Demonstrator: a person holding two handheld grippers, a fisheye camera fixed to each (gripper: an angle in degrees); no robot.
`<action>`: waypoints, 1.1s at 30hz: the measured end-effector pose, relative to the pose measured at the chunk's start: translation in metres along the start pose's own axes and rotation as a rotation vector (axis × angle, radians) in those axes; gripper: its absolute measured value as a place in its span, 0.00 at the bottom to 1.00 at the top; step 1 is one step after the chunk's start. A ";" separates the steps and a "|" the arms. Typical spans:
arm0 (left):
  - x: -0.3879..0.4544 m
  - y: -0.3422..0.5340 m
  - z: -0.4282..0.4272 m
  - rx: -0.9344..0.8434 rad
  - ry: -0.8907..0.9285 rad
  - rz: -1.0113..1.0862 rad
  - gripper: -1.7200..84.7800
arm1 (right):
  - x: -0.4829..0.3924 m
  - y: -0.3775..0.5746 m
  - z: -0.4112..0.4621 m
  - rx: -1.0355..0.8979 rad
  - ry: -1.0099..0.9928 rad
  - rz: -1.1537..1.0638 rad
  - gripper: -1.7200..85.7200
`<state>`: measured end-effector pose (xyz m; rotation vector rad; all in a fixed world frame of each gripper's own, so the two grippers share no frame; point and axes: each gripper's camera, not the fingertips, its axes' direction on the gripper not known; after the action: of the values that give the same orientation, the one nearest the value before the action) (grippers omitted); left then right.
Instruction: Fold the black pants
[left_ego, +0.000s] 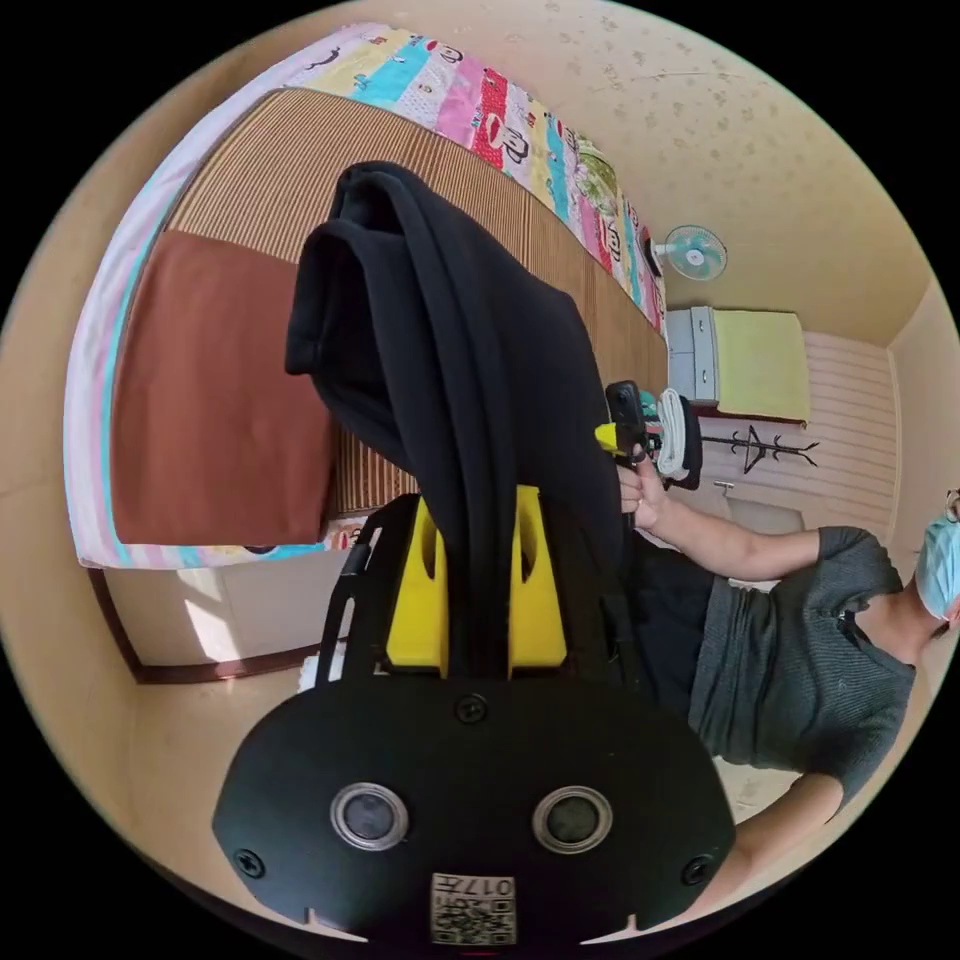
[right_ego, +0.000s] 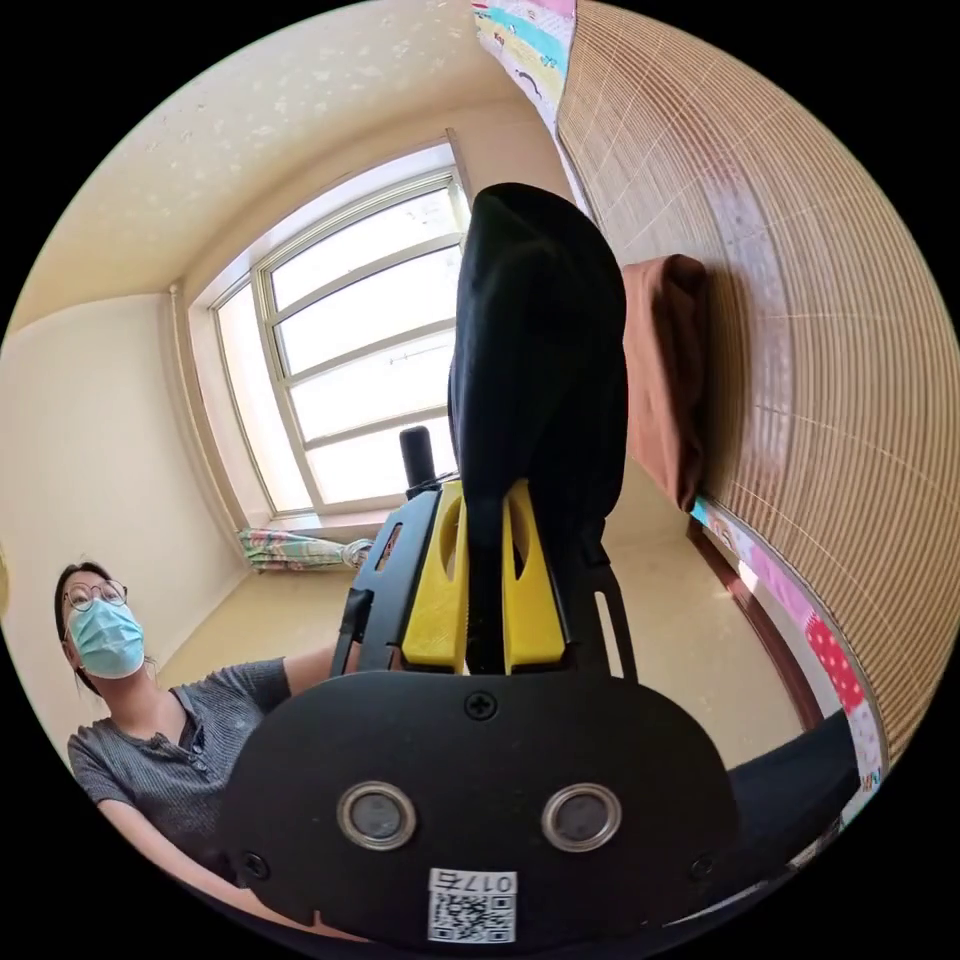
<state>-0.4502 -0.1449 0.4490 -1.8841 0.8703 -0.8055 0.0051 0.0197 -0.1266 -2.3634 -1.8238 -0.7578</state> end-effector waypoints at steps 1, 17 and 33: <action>-0.009 -0.006 -0.023 0.018 -0.085 0.018 0.14 | 0.007 -0.015 0.022 0.018 0.021 -0.001 0.08; -0.172 0.128 0.129 0.204 -0.106 -0.600 0.12 | 0.087 0.072 -0.080 -0.316 0.606 0.110 0.03; 0.078 0.144 0.392 -0.009 0.387 -0.032 0.01 | -0.039 0.360 -0.208 0.820 0.702 0.192 0.03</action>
<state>-0.1287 -0.0875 0.1774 -1.7811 1.0805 -1.2126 0.2596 -0.1923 0.1276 -1.4575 -1.2352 -0.5507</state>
